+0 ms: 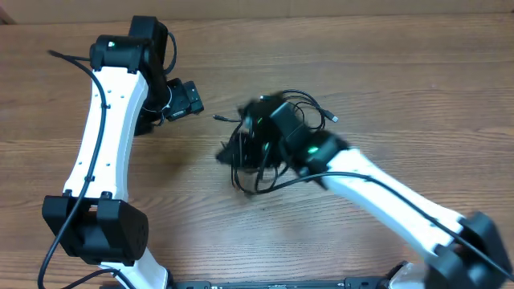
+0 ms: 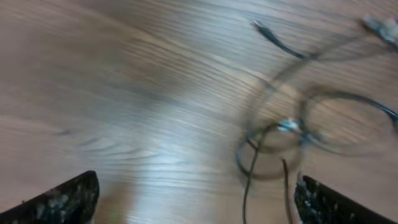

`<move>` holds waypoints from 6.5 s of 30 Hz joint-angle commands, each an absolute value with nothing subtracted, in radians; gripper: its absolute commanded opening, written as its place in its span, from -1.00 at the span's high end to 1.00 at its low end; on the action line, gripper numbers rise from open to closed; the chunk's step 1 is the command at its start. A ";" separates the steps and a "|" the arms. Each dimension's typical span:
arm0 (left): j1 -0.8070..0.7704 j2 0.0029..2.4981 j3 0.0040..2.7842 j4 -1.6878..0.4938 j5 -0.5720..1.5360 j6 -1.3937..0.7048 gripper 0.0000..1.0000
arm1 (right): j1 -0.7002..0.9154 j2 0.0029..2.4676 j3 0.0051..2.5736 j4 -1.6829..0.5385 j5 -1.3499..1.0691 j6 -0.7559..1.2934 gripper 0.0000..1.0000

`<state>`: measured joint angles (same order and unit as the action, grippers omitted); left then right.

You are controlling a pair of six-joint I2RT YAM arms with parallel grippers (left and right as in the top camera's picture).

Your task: Untangle cables

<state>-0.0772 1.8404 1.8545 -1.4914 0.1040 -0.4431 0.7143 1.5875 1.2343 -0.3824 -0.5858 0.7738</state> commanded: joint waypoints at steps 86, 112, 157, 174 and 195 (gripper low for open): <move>-0.485 1.668 1.933 -1.039 0.751 -1.661 0.70 | 0.263 1.411 1.884 0.372 -1.102 1.456 0.93; -0.463 1.666 2.318 -0.900 0.405 -1.158 0.92 | -0.309 1.448 1.833 0.327 -1.569 1.456 -0.43; -0.086 1.864 2.364 -0.513 -0.323 -0.633 0.92 | 0.028 1.706 1.441 -0.998 -0.554 0.279 -1.00; 0.289 2.124 2.364 -0.426 -0.101 -0.482 0.91 | 0.356 1.706 1.441 -1.065 -0.408 0.279 -1.00; 0.513 2.347 2.357 -0.973 0.155 -0.309 -0.50 | 0.364 1.706 1.441 -1.106 -0.412 0.284 -1.00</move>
<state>0.5060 2.3600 2.3543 -0.9161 0.1978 -0.4431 0.3607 1.7123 1.4319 -1.1019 -0.4175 0.2874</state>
